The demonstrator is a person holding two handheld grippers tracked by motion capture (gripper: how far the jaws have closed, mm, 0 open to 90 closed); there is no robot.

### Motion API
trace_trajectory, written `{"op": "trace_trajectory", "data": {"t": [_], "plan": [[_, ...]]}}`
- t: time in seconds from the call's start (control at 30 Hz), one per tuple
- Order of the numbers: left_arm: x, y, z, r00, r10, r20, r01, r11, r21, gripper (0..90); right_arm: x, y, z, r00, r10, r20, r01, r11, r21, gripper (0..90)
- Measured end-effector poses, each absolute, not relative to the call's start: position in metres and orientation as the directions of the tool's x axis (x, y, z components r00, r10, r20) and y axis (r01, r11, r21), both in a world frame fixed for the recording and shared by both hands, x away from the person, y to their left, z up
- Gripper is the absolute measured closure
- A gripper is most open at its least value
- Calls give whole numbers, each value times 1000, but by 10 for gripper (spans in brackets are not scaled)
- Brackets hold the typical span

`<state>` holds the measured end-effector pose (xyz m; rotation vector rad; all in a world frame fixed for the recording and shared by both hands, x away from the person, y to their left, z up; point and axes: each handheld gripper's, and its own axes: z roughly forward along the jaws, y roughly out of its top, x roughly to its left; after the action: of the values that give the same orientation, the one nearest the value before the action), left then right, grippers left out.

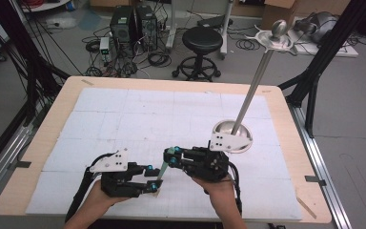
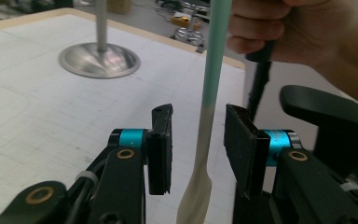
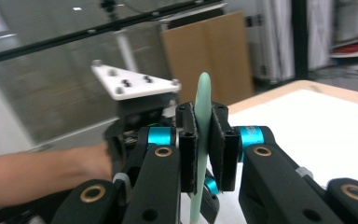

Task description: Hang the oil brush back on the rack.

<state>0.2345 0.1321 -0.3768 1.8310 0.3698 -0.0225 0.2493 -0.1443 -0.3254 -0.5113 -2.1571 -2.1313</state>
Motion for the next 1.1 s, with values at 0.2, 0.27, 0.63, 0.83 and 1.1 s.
{"op": "trace_trajectory", "data": {"t": [0.2,0.27,0.63,0.83,1.1], "plan": [[233,131,-377,961,167,-222,257,-228,939,734,255,-148,-328,-957,78,281,279,-37,960,831],[234,132,-377,962,160,-223,256,-235,938,736,255,-148,-328,-960,56,275,274,-30,961,830],[231,130,-378,963,176,-202,239,-222,945,844,253,-145,-329,-960,78,268,265,-51,963,677],[231,131,-377,953,222,-206,245,-169,955,844,249,-150,-336,-941,153,301,289,-96,952,513],[230,124,-379,955,201,-218,249,-148,957,844,244,-144,-343,-946,152,285,277,-75,958,676]]}}
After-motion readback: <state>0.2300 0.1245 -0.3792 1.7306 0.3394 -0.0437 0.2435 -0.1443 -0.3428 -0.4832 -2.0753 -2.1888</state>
